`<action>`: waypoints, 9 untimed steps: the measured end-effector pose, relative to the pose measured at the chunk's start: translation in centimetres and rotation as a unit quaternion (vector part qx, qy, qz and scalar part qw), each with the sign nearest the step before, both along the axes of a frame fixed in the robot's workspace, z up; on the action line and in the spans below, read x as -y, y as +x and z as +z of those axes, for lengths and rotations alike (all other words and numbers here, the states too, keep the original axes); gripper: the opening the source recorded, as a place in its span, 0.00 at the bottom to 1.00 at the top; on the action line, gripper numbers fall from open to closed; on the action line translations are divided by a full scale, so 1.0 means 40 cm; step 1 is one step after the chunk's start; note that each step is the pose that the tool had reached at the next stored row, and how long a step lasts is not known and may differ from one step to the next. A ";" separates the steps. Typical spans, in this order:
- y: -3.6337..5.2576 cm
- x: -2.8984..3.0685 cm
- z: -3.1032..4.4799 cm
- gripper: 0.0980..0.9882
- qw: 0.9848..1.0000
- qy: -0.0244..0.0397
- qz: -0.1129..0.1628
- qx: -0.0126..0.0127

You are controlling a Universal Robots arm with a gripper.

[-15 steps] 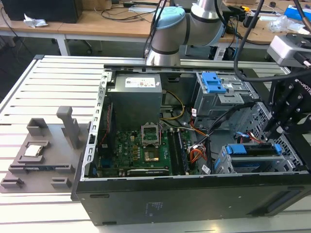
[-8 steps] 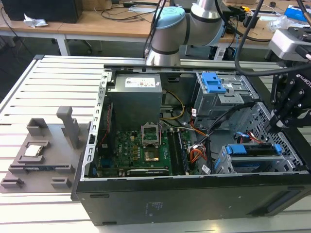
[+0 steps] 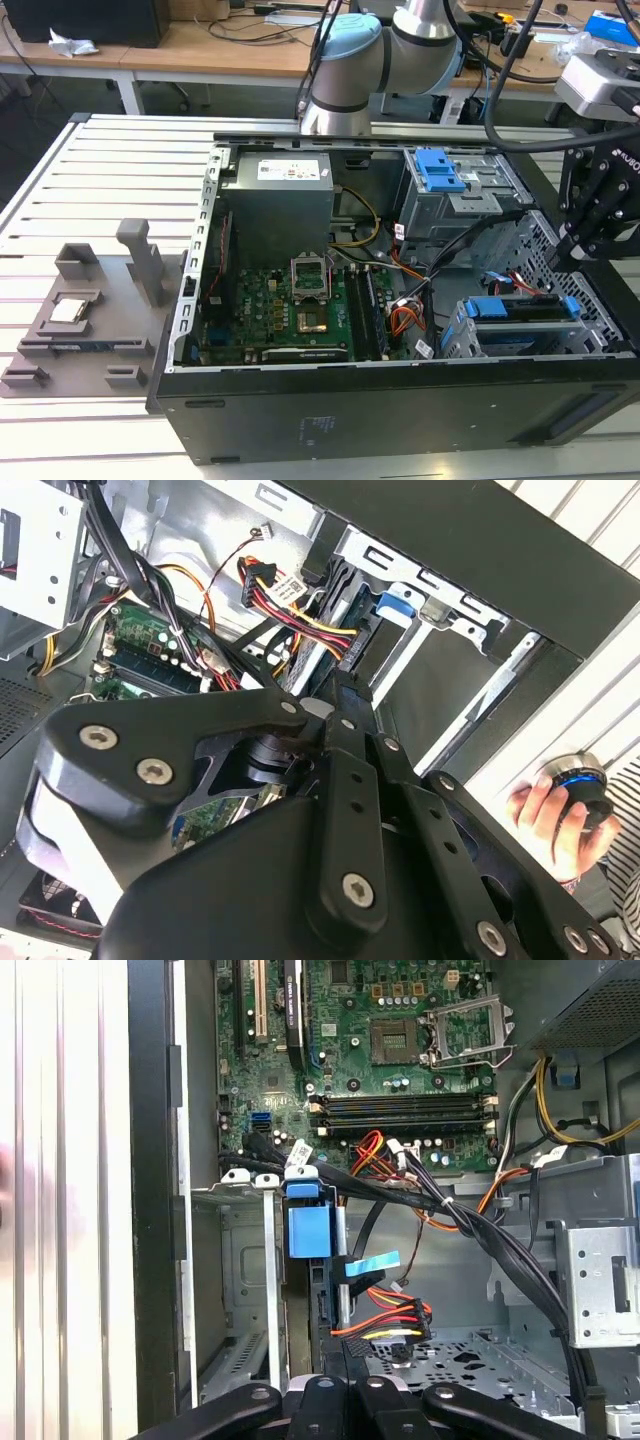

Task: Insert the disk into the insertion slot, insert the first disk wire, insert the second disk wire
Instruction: 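Insert the second disk wire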

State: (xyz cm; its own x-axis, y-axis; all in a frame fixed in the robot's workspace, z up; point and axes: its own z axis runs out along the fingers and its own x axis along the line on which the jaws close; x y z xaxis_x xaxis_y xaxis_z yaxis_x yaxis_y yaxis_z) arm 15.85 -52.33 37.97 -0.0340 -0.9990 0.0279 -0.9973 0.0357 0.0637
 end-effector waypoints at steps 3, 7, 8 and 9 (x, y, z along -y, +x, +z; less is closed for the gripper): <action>0.000 0.000 0.000 0.01 1.000 0.000 0.000 0.000; 0.000 0.000 0.001 0.01 1.000 0.000 0.000 0.000; 0.000 0.000 0.001 0.01 1.000 0.000 0.000 0.000; 0.000 0.000 0.001 0.02 1.000 0.000 0.000 0.000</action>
